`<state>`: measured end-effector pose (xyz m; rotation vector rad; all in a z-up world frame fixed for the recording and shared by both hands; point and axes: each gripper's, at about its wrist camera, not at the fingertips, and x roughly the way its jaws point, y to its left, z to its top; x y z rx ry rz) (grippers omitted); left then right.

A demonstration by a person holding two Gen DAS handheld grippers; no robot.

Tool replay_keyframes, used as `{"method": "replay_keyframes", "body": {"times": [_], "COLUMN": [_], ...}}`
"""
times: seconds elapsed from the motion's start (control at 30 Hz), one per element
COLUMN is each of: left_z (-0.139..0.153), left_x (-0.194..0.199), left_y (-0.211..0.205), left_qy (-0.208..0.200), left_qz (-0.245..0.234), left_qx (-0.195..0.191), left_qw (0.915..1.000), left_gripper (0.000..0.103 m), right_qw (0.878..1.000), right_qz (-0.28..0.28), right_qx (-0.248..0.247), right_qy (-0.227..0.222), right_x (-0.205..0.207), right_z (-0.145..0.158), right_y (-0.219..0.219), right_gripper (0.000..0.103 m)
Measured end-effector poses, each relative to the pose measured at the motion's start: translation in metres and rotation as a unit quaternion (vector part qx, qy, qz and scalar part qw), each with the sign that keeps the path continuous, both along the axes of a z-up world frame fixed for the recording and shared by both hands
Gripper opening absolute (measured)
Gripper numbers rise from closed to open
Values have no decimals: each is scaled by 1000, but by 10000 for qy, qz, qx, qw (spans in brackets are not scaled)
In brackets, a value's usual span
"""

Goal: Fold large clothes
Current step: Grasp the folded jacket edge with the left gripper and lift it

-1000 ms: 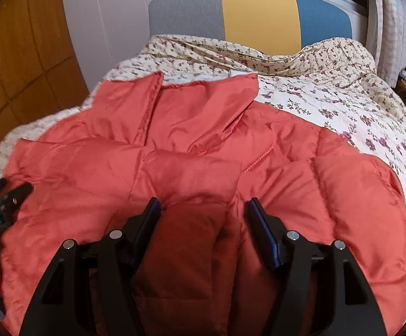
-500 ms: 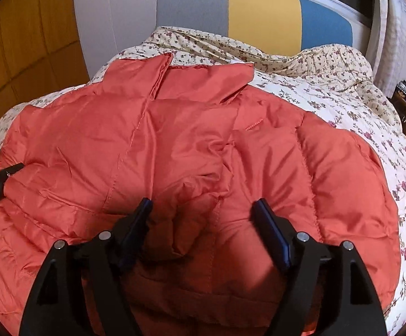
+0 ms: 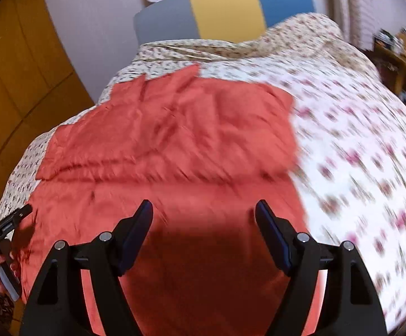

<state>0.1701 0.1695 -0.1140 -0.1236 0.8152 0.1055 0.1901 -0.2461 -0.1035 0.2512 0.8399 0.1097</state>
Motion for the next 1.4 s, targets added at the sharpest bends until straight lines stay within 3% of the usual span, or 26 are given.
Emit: {"method": "replay_keyframes", "body": {"times": [0.2, 0.33, 0.47, 0.57, 0.83, 1.07, 1.13, 1.17, 1.23, 1.3, 1.33, 1.4], "left_z": [-8, -17, -21, -23, -26, -31, -31, -31, -29, -25, -23, -17], "left_x": [-54, -75, -101, -115, -145, -148, -148, -148, -149, -151, -153, -157], "left_y": [19, 24, 26, 25, 17, 10, 7, 5, -1, -6, -9, -17], "left_qy": [-67, 116, 50, -14, -219, -103, -36, 6, 48, 67, 59, 37], "left_qz": [296, 269, 300, 171, -101, -227, -303, -352, -467, -620, -672, -876], "left_qx": [-259, -435, -516, -593, -734, -753, -703, -672, -582, -660, -658, -610], "left_qw": [9992, 9986, 9982, 9981, 9970, 9968, 9971, 9971, 9972, 9959, 9955, 9943], "left_gripper": [100, 100, 100, 99, 73, 72, 71, 68, 43, 25, 19, 15], "right_qw": [9989, 9983, 9983, 9981, 9943, 9872, 9857, 9853, 9836, 9826, 9824, 9830], "right_qz": [-443, -478, -410, -307, 5, 109, 173, 220, 357, 473, 570, 712], "right_qx": [118, 190, 277, 355, 791, 1229, 1283, 1314, 1429, 1498, 1509, 1477], "right_qy": [130, 275, 321, 398, 719, 1013, 1076, 1073, 1039, 995, 944, 831], "right_x": [-65, -102, -126, -136, -159, -162, -161, -160, -161, -161, -163, -165], "right_z": [-9, -17, -24, -31, -45, -62, -62, -62, -59, -55, -51, -42], "right_y": [-44, -61, -64, -61, -54, -54, -55, -55, -53, -51, -50, -48], "right_gripper": [75, 70, 66, 64, 60, 56, 46, 43, 30, 19, 15, 14]}}
